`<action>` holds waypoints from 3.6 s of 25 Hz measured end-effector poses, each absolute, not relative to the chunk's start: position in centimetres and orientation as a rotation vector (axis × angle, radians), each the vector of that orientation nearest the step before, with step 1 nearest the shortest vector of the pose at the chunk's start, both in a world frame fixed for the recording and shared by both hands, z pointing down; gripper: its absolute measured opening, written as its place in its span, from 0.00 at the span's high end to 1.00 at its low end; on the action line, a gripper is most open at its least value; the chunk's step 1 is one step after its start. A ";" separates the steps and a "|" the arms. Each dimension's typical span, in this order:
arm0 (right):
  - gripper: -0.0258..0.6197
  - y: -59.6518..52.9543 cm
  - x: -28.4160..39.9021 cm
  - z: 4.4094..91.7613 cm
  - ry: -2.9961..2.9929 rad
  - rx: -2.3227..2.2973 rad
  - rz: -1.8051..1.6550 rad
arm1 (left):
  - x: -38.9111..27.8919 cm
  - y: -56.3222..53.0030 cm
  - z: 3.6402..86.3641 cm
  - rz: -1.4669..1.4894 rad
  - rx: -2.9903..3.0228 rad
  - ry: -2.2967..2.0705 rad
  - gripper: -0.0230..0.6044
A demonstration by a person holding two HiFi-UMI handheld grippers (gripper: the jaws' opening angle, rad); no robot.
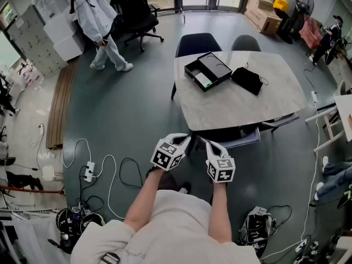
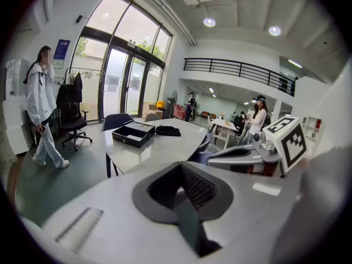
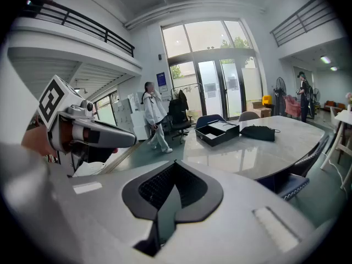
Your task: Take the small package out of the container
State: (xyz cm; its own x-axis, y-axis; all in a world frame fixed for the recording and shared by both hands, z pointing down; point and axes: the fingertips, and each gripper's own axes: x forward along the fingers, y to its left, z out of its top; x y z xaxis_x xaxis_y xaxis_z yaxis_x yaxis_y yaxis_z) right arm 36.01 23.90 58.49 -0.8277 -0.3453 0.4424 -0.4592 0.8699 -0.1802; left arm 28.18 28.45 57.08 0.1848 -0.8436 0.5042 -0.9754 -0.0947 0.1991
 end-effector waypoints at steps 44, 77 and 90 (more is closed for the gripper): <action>0.96 9.6 13.4 59.1 -2.604 0.788 0.552 | 4.4 13.7 58.2 0.402 2.083 -1.457 0.88; 0.96 -11.8 4.7 65.2 -2.269 0.723 0.281 | -4.3 -1.9 61.8 0.586 2.259 -1.167 0.88; 0.96 -16.4 3.2 71.4 -2.182 0.503 0.275 | -4.7 -11.0 62.8 0.670 2.281 -1.100 0.88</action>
